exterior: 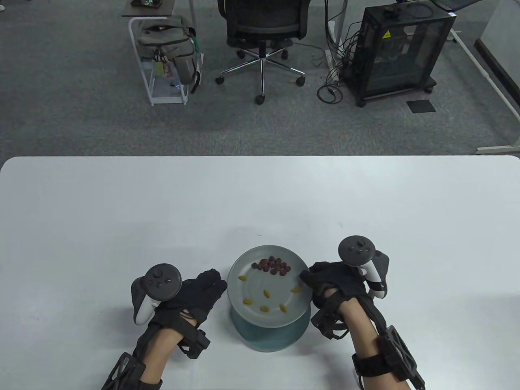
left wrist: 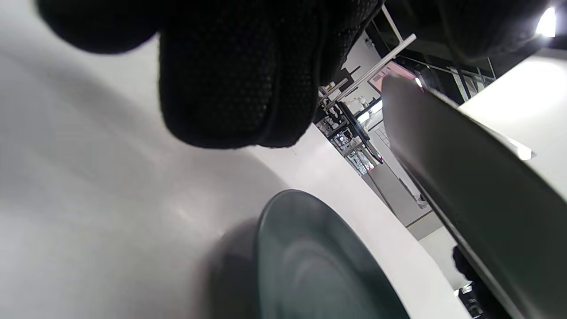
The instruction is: Pick raisins with hand pinch into plate
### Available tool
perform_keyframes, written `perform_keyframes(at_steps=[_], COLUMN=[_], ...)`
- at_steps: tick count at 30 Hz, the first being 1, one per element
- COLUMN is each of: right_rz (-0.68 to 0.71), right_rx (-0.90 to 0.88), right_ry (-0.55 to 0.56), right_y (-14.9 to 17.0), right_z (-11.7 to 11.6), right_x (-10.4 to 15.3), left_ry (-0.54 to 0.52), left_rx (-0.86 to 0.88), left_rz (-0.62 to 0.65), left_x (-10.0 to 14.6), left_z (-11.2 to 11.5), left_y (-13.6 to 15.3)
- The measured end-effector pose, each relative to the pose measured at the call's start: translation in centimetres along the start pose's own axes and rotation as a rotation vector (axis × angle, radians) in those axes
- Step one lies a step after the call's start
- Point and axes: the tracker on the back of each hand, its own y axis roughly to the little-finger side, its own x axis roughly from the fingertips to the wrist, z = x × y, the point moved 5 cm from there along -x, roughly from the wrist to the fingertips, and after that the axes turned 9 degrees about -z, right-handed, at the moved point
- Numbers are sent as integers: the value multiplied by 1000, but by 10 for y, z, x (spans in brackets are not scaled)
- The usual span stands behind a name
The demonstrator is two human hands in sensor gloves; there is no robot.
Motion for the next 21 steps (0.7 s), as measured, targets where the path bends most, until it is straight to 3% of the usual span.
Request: perform_keyframes(at_steps=[4, 10, 21], right_rz=[6, 17, 6], right_rx=[-1, 34, 47], right_ry=[-26, -3, 19], right_y=[-8, -11, -4], right_z=[-15, -20, -22], right_x=[-3, 1, 1], left_ry=[93, 180, 265], left_rx=[174, 315, 348], left_rz=[-52, -85, -110], left_x=[-6, -12, -16], left_z=[7, 17, 31], left_y=[15, 26, 30])
